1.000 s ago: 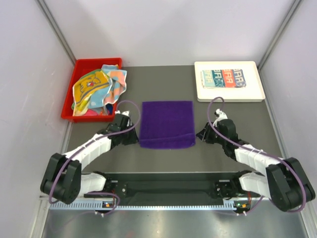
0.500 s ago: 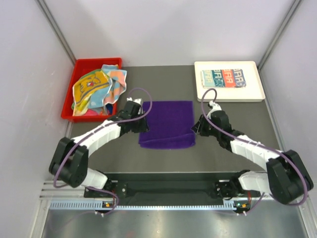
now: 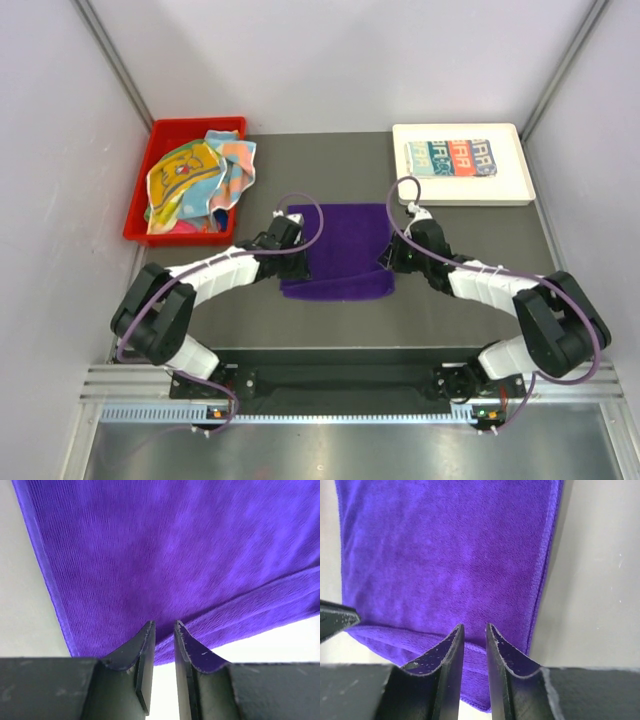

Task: Fold and stack the towels
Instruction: Fold the towel

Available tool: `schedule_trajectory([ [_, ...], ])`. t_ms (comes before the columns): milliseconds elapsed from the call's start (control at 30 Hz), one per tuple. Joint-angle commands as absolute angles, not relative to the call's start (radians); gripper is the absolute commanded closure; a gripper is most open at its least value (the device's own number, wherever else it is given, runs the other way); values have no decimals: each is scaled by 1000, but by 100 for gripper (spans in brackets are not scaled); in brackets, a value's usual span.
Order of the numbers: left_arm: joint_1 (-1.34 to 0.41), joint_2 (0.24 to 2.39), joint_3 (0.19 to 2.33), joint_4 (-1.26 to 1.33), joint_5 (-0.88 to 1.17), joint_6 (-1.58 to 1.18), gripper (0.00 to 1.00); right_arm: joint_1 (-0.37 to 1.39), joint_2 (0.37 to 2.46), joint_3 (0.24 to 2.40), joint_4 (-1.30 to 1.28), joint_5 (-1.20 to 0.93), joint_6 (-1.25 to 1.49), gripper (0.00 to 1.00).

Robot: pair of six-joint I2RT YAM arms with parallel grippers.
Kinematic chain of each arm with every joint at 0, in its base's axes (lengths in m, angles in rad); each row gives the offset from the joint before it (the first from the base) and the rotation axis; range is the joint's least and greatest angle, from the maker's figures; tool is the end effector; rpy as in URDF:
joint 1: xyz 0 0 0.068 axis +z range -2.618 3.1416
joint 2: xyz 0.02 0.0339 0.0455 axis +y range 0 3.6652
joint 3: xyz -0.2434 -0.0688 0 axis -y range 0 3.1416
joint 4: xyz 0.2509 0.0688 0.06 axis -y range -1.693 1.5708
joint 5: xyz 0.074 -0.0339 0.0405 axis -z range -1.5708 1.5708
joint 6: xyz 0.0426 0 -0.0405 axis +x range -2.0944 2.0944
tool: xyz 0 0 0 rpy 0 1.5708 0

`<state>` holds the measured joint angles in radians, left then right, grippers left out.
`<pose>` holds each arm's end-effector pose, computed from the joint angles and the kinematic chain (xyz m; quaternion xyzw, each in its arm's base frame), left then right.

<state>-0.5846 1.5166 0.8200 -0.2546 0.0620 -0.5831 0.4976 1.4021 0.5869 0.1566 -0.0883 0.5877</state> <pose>0.2532 -0.1708 0.1467 0.0102 0.9519 -0.1926 0.2380 0.2503 0.1403 0.1407 0.0210 0.8969 0.2612 0.3563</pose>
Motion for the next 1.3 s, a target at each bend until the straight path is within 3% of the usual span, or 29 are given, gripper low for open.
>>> schedule_trajectory([
  [0,-600,1474,767,-203,61,-606,74,520,1370,549,212,-77,609,76],
  [800,-640,1350,646,-213,92,-621,75,534,1126,350,169,-94,620,76],
  [1267,-657,1270,630,-258,67,-623,75,545,1083,468,15,-23,600,75],
])
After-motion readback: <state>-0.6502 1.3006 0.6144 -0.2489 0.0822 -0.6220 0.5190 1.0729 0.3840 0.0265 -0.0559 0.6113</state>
